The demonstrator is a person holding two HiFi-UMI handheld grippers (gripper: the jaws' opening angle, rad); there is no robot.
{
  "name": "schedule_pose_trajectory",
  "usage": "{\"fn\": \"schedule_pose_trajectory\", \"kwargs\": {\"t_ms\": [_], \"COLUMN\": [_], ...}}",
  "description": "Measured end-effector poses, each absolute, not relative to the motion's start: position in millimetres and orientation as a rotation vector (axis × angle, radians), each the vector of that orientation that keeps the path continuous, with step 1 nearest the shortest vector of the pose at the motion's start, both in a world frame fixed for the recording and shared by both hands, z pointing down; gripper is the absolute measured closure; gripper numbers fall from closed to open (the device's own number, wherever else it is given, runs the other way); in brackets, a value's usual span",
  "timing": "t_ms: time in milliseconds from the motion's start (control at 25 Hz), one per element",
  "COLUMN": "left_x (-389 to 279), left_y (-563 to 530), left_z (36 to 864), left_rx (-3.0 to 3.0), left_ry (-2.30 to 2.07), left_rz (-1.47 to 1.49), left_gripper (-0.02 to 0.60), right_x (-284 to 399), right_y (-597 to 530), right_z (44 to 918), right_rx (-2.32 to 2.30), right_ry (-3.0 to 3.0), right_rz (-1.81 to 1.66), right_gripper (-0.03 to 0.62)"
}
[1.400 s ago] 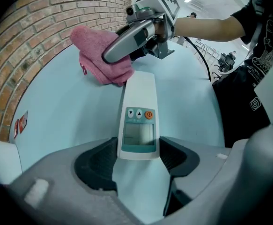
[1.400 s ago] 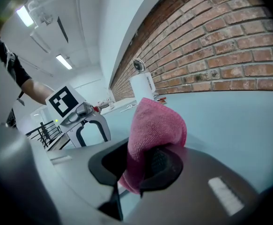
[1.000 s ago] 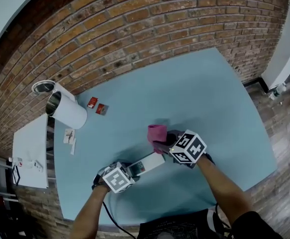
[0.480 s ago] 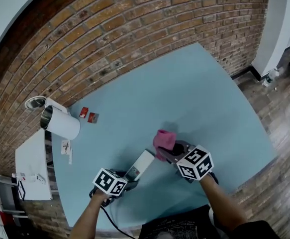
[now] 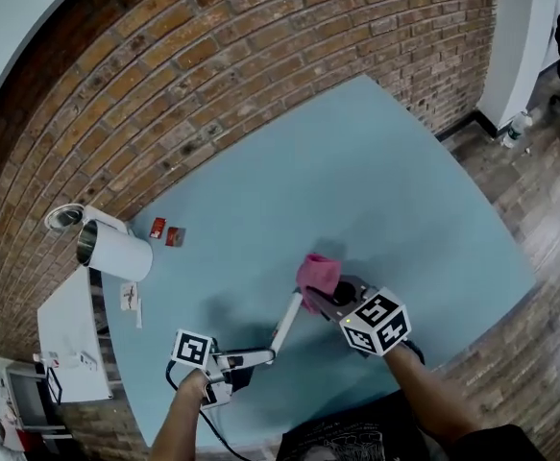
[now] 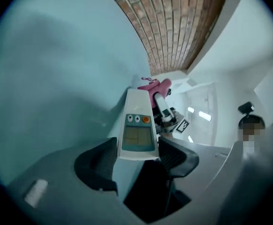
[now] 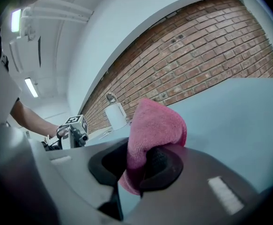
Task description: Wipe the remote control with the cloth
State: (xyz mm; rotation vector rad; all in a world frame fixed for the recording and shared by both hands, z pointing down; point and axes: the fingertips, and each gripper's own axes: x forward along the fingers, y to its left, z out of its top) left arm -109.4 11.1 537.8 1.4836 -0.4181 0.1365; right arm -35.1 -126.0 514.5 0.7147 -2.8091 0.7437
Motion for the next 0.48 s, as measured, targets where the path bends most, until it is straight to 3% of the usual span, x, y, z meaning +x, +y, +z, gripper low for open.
{"fn": "schedule_pose_trajectory", "kwargs": {"t_ms": [240,480], "left_x": [-107,-103], "left_y": [-3,-7], "left_z": [530,532], "left_rx": [1.37,1.344], "left_ry": [-0.407,-0.41], "left_rz": [-0.199,-0.295], "left_gripper": [0.31,0.31], "right_x": [-41,-41], "right_y": [-134,-138], "right_z": [518,525], "right_rx": [0.8,0.823], "right_ry": [-2.799,-2.747], "right_rz": [0.636,0.543], "right_gripper": [0.53,0.53]}}
